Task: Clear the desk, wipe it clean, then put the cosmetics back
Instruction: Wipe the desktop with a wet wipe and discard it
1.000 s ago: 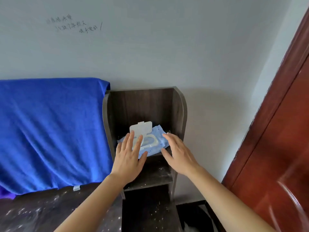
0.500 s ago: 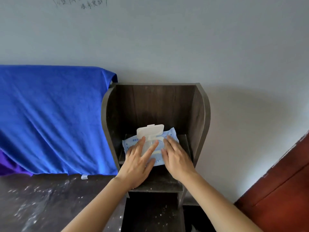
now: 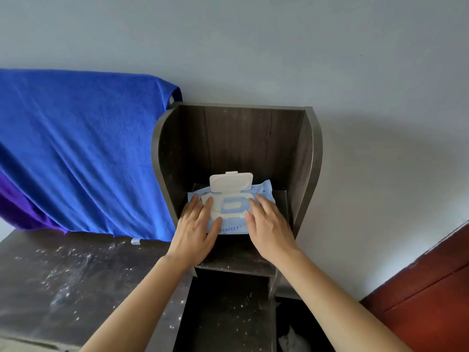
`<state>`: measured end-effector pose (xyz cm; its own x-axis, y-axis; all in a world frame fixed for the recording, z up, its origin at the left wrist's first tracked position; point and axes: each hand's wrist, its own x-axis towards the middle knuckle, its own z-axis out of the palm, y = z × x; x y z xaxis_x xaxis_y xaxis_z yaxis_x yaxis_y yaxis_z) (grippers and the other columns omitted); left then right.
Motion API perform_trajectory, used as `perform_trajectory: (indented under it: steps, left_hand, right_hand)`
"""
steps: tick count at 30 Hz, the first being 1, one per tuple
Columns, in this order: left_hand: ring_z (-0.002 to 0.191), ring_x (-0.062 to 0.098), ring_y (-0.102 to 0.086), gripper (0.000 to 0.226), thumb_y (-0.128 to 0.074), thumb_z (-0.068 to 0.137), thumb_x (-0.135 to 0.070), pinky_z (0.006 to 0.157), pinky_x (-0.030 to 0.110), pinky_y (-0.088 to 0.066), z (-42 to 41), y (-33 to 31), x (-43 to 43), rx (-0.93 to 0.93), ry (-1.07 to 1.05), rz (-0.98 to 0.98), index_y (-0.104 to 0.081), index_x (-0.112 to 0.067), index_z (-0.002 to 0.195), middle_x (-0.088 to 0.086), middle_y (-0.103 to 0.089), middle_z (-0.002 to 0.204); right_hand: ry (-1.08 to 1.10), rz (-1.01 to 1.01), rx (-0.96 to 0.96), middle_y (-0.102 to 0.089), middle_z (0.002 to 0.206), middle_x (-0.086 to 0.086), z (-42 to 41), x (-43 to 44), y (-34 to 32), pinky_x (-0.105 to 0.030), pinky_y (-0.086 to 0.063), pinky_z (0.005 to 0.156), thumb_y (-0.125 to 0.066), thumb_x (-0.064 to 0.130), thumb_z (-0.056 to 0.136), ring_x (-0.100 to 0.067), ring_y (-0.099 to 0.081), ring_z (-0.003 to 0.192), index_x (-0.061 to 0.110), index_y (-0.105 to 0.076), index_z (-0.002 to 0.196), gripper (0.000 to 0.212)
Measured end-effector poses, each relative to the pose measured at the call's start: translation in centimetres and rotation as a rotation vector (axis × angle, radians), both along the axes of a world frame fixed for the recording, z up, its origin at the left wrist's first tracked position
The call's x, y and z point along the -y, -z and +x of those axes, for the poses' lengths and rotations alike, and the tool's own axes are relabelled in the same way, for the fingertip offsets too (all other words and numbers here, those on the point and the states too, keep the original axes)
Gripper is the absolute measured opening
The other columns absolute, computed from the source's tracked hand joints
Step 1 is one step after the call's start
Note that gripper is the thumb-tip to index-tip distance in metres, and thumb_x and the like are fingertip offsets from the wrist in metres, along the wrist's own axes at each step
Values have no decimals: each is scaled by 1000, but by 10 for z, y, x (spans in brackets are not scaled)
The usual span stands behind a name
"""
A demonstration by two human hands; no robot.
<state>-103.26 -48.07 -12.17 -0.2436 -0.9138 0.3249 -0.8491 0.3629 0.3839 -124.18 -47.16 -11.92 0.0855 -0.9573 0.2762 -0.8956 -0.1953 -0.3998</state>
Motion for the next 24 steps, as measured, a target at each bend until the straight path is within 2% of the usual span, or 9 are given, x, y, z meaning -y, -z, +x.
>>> perform_trajectory:
  steps: [4, 7, 10, 18, 22, 24]
  left_hand:
    - [151, 22, -16, 63, -37, 101, -45, 120, 31, -9, -5, -2, 10, -21, 45, 10, -28, -11, 154, 12, -28, 160]
    - [150, 23, -21, 63, -38, 102, -43, 121, 35, -17, -6, -2, 12, -30, 68, 0, -26, -11, 155, 10, -27, 161]
    - [149, 25, -23, 64, -37, 102, -43, 122, 38, -21, -5, -2, 12, -27, 92, -20, -23, -10, 155, 10, -24, 162]
    - [150, 25, -20, 67, -41, 102, -41, 121, 32, -14, -2, 1, 12, -35, 122, -42, -16, -11, 157, 8, -17, 164]
    - [150, 25, -20, 68, -42, 102, -40, 120, 30, -12, -2, 2, 14, -22, 126, -40, -14, -12, 157, 7, -15, 164]
    - [150, 24, -20, 68, -41, 102, -42, 119, 30, -13, -2, 2, 14, -21, 120, -34, -12, -14, 157, 6, -15, 165]
  right_hand:
    - [5, -29, -5, -47, 146, -6, -7, -3, -6, -33, -49, 100, -41, 34, 105, -22, -46, 134, 20, -56, 139, 39]
    - [-23, -39, -77, -52, 133, -5, -7, 5, -13, -36, -45, 101, -46, 29, 103, -22, -49, 124, 22, -63, 132, 35]
    - [-26, -28, -160, -51, 123, -4, -4, 14, -18, -38, -40, 100, -44, 30, 102, -23, -46, 119, 25, -63, 133, 36]
    - [-21, -8, -288, -49, 124, -5, 1, 13, -23, -40, -45, 95, -41, 36, 103, -23, -46, 115, 31, -54, 142, 41]
    - [-29, -48, -294, -59, 112, -4, 4, 22, -37, -35, -50, 74, -48, 38, 103, -24, -57, 101, 28, -70, 122, 31]
    - [-23, -44, -243, -63, 115, -4, 5, 28, -41, -35, -52, 72, -55, 40, 99, -25, -60, 102, 27, -75, 111, 26]
